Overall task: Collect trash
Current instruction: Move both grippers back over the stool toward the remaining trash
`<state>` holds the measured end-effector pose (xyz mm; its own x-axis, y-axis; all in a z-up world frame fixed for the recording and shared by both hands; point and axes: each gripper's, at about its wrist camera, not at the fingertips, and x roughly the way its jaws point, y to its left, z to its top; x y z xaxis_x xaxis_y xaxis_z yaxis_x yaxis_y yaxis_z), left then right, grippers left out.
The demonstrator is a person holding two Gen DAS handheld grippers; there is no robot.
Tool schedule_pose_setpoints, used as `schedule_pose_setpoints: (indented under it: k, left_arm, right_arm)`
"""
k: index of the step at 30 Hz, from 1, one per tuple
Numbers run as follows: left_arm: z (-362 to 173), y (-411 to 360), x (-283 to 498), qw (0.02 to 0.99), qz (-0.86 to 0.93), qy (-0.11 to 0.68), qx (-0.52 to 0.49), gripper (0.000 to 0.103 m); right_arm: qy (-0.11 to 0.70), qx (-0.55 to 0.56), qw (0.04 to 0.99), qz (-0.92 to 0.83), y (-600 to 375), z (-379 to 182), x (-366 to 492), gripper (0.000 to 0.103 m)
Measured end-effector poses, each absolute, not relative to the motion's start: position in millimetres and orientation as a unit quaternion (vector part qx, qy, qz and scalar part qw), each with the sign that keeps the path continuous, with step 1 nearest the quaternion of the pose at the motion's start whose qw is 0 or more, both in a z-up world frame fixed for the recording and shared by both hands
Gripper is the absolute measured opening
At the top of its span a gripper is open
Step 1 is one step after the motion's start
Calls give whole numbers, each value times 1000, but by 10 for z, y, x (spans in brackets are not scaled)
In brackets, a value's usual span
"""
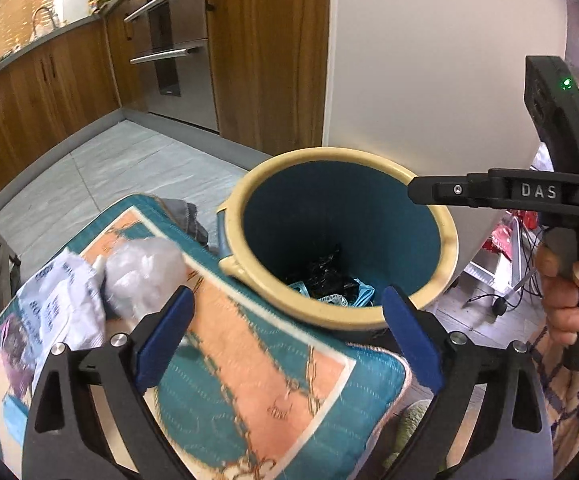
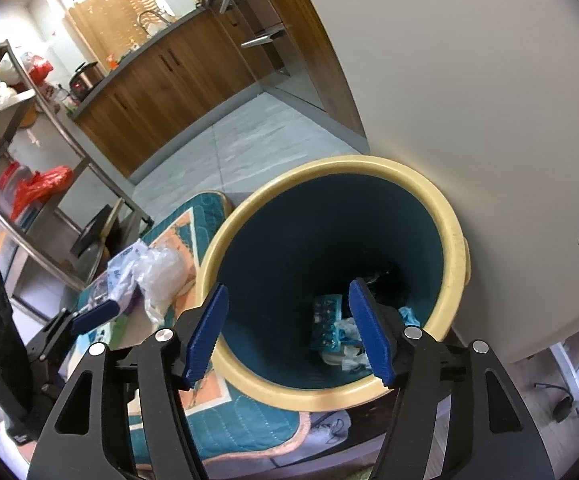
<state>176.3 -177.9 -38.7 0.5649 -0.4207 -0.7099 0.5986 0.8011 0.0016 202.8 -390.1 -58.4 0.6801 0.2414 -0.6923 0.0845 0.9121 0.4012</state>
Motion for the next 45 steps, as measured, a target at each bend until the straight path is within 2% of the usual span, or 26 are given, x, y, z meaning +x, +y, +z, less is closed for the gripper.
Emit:
schedule_pose_setpoints:
  k: [12,21,33,45]
  left_arm:
    - [-169,-1173,1593,896,-251,351,101,94]
    - [-66,-562,1498,909,-205,349,98,95]
    - [-154,272,1508,927,-120,354,31,96]
    - [-422,697,1577,924,-62,378,-4,96]
  right_arm:
    - [396,187,897,57,-3740,-484,1963,74]
    - [406,161,896,78,-3531,-477,1932,74]
    - [417,133,891,119,-3130,-437,1952,74]
    - [436,143,870,180,-2575,-423,2153,74]
